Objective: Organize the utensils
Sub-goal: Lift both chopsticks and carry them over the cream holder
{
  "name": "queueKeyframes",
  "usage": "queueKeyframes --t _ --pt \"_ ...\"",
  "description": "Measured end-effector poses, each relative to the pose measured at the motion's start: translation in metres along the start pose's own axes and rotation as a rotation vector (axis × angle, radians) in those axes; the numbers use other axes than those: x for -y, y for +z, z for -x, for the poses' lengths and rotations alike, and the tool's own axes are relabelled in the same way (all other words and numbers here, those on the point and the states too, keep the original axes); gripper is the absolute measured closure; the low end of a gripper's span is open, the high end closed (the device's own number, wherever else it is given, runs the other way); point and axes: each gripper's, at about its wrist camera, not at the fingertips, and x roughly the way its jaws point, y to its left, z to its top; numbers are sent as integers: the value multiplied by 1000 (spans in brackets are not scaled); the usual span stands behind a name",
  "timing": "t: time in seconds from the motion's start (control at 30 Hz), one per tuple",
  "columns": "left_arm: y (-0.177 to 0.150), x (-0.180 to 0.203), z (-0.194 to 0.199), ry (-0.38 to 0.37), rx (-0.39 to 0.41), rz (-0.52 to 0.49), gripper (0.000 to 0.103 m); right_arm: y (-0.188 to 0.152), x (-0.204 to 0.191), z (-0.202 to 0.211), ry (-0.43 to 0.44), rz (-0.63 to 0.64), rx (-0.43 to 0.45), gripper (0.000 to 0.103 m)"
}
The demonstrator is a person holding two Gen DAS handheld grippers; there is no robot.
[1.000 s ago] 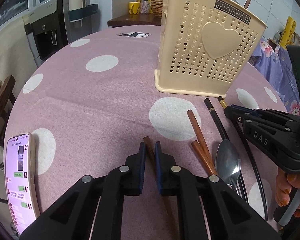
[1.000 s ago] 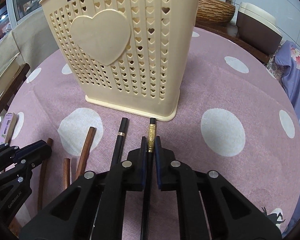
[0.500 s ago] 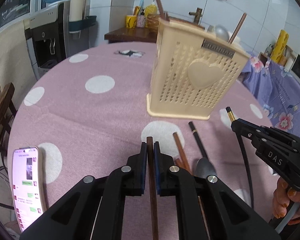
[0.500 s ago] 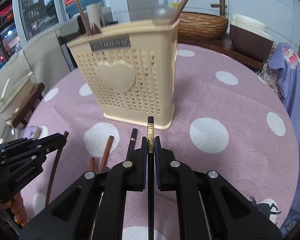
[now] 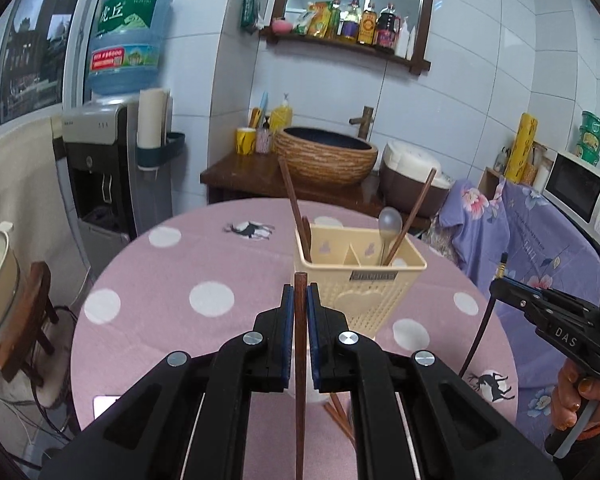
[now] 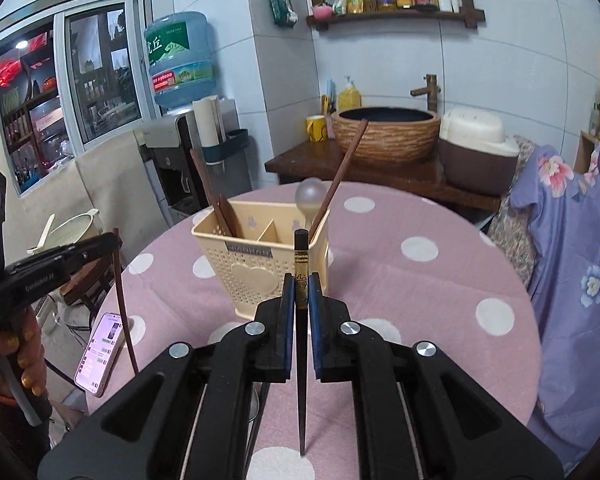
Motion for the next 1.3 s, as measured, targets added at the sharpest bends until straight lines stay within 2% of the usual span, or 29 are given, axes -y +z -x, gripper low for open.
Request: queueKeyframes --t 0.57,0.77,0.93,1.1,1.2,1.3 --pt "20 11 5 2 52 -46 96 13 -9 3 -1 27 9 95" --pt "35 15 14 -29 69 -52 96 27 -11 9 28 15 16 95" --pt "62 25 31 -61 115 -75 96 55 -18 24 51 26 51 95" --pt "109 33 49 -84 176 -74 96 107 -23 43 58 9 127 95" --pt "137 37 55 -75 223 -55 96 139 -27 50 38 5 192 95" --pt "155 38 49 -54 251 -28 96 160 -29 46 16 -4 219 95"
